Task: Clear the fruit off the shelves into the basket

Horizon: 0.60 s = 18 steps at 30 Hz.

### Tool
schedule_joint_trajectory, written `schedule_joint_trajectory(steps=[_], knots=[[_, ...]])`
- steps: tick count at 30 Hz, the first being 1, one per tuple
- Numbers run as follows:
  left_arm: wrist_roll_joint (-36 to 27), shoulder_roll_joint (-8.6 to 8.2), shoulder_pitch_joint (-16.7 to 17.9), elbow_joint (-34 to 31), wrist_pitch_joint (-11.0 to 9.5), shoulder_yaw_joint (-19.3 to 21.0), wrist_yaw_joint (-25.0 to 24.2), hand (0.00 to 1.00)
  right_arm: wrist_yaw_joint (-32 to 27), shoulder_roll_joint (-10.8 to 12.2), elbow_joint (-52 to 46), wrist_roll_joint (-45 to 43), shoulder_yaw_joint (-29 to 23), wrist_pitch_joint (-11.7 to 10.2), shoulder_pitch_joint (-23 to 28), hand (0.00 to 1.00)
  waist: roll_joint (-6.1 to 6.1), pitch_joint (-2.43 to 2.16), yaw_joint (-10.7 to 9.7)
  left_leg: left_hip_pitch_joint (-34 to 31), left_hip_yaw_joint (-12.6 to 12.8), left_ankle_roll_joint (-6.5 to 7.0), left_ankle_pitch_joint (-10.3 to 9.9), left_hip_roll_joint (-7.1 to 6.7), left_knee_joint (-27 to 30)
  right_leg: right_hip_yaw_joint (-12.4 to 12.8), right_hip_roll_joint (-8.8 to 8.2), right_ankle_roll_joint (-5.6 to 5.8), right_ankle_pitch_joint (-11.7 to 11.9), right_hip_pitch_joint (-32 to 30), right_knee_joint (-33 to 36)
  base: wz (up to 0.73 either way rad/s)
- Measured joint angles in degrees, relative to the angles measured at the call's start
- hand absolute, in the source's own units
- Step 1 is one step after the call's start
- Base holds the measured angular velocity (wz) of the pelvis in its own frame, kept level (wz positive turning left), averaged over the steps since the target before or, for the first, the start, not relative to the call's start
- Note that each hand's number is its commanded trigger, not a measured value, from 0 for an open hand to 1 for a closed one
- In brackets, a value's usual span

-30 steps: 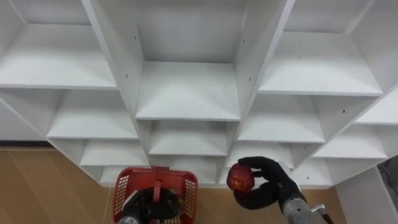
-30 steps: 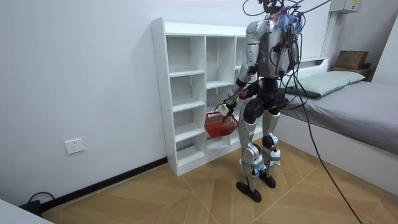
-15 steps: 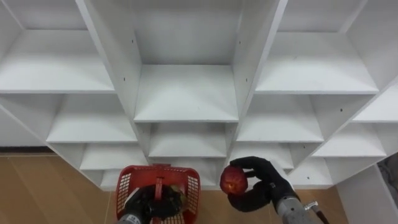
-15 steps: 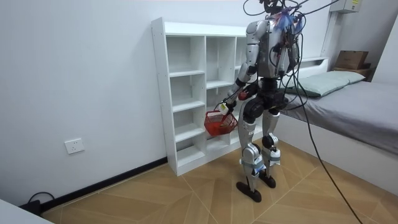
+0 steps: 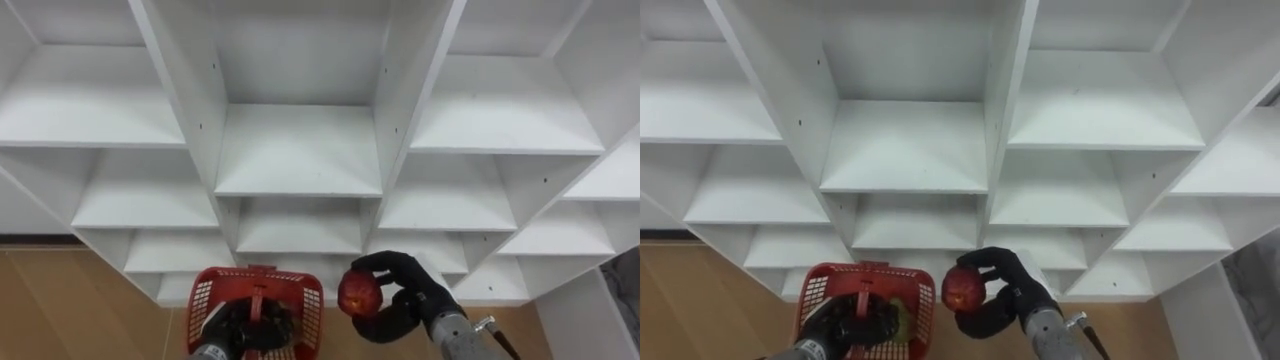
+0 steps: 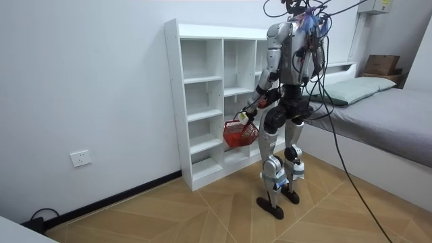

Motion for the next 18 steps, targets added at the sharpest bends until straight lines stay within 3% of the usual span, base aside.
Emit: schedule_joint_trajectory(steps=[4, 8, 13, 18], knots=[[-0.05, 0.22, -0.03, -0.09, 0.06, -2.02, 0.0, 1.0, 0.25, -0.42, -2.48, -0.34, 2.81, 2.25, -0.3, 1.0, 0.01, 0.0, 0.01, -0.75, -0.17, 0.0, 0.0, 0.08, 0.03, -0.02, 0.06, -0.06, 0.04, -0.85, 0.05, 0.0], [-0.01, 0.38, -0.15, -0.09, 0.06, -3.46, 0.0, 1.0, 0.31, -0.42, -2.69, -1.76, 4.35, 2.25, -1.86, 1.0, -0.12, 0.04, -0.09, -0.79, -0.29, 0.0, 0.0, 0.05, 0.21, -0.01, 0.03, -0.07, 0.04, -0.79, 0.03, 0.0], [0.03, 0.45, -0.45, -0.08, 0.09, -3.72, 0.0, 1.0, 0.59, -0.2, -2.8, -5.35, 4.74, 2.62, -2.68, 1.0, -1.19, 0.64, 0.15, -1.42, -0.35, 0.0, 0.0, 0.09, 0.31, -0.06, 0.04, -0.07, 0.05, -1.64, 0.04, 0.0], [0.03, 0.52, -1.07, -0.08, 0.75, -3.86, 0.0, 1.0, 0.92, -0.04, -5.74, -6.64, 4.73, 3.52, -3.31, 1.0, -1.34, 0.61, 0.1, -2.54, -0.26, 0.0, 0.0, 0.32, 0.4, 0.07, 0.17, -0.12, 0.32, -2.56, 0.04, -0.01]])
